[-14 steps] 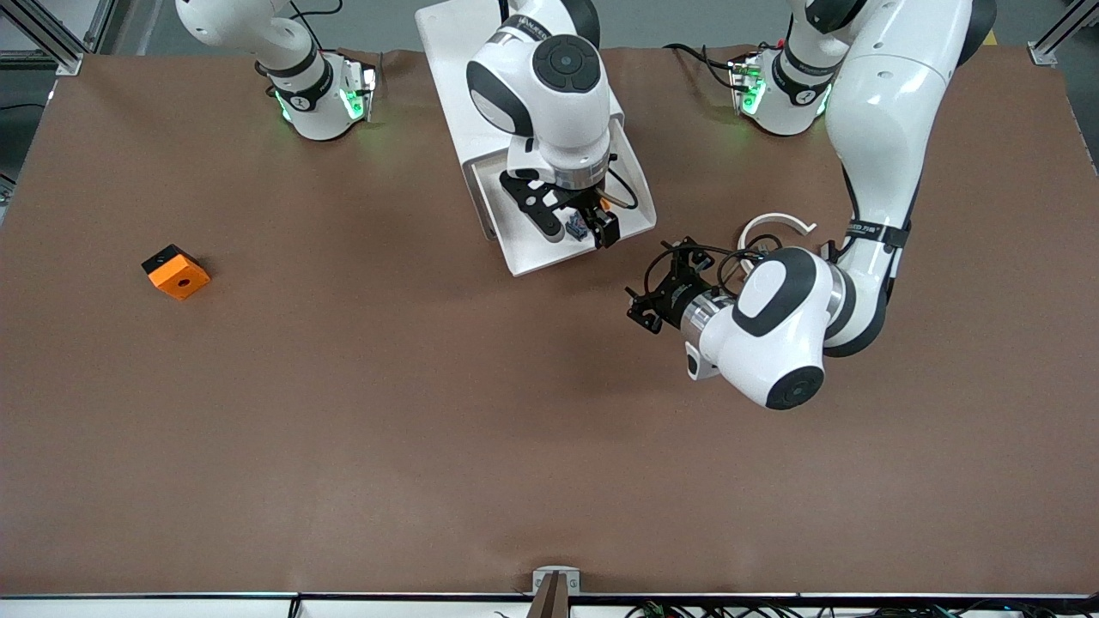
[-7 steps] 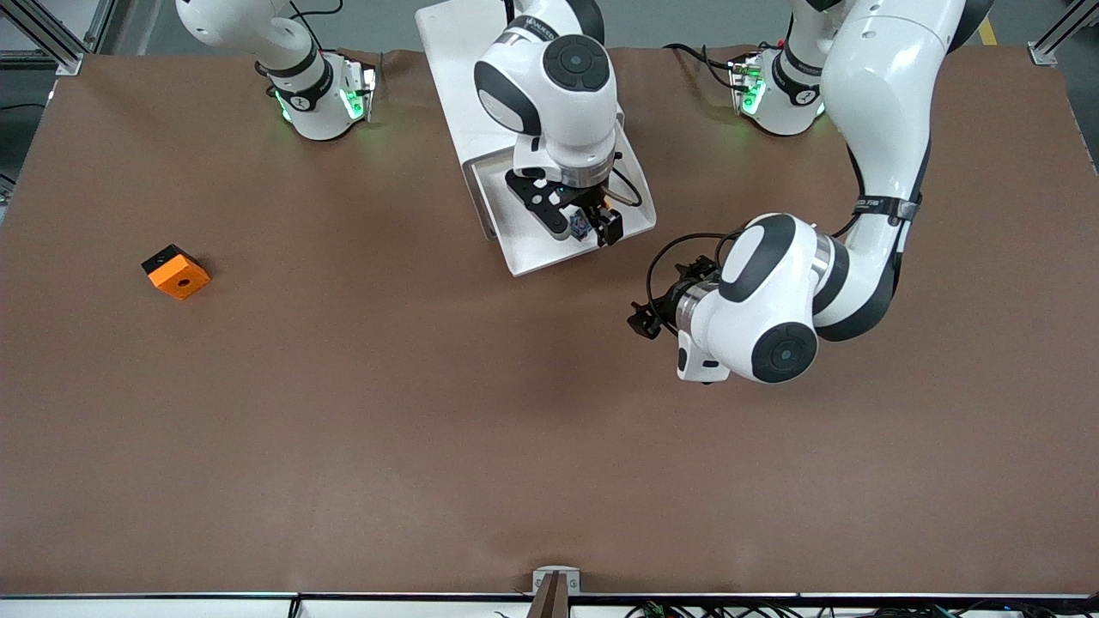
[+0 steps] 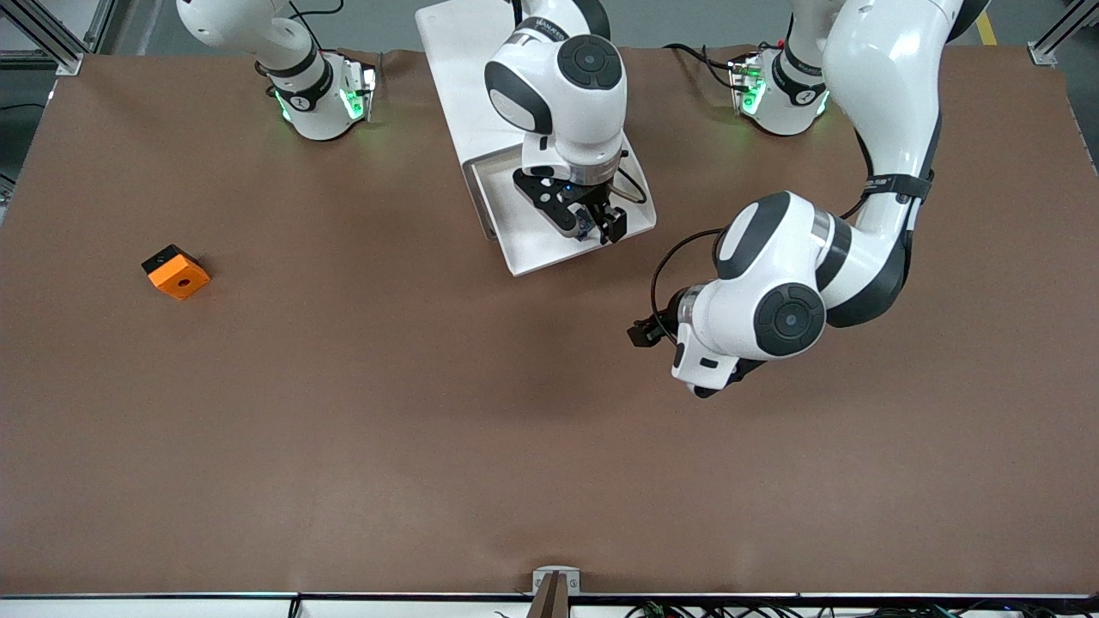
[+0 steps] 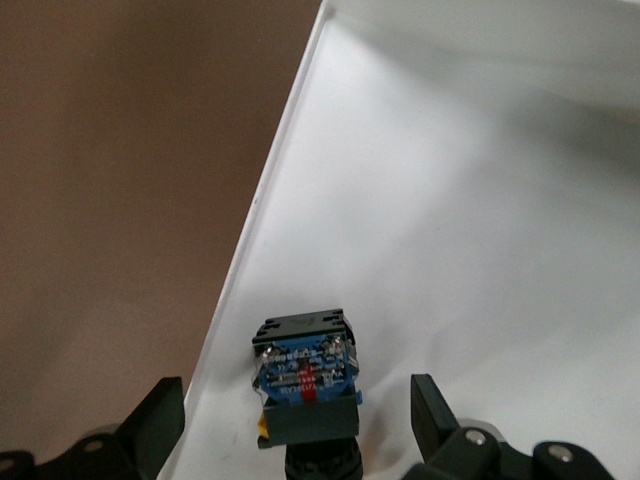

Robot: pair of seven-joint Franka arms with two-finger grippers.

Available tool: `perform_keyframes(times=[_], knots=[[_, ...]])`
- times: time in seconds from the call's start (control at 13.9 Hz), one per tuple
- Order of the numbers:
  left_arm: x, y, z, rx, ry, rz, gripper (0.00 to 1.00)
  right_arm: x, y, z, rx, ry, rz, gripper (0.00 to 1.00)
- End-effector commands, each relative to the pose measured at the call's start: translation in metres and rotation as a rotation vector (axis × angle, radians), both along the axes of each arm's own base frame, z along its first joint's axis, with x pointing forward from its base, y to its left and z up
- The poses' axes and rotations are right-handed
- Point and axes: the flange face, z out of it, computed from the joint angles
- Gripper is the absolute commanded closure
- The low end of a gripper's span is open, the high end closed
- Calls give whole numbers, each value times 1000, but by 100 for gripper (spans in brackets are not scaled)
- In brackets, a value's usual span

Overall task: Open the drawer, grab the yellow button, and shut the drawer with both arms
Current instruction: 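Carry the button toward the orange block with the right gripper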

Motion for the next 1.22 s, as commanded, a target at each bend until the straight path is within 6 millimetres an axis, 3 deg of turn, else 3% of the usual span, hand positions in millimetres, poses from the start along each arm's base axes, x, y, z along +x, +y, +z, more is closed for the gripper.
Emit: perform_keyframes(times=[0.0, 0.22, 0.36, 0.5, 0.79, 0.93, 1.0, 1.15], knots=[[2, 1, 8, 7, -60, -39, 0, 0, 5, 3, -5, -11, 2, 5], [1, -9, 10, -7, -89, -40, 0, 0, 5, 3, -2, -9, 2, 36], [0, -11, 11, -8, -94, -44, 0, -1, 6, 3, 2, -6, -4, 63], [3, -14, 8, -16, -112, -41, 0, -2, 7, 3, 5, -4, -11, 98], [1, -18, 5, -14, -114, -45, 0, -7, 10, 4, 3, -1, -3, 100], [-2, -23, 5, -14, -114, -55, 0, 1, 4, 14, 15, -6, -9, 100], [-3, -24, 4, -7, -118, -61, 0, 7, 0, 22, 26, -12, -7, 100], [-5, -28, 4, 35, -142, -87, 0, 34, -24, 64, 75, -11, -1, 100]])
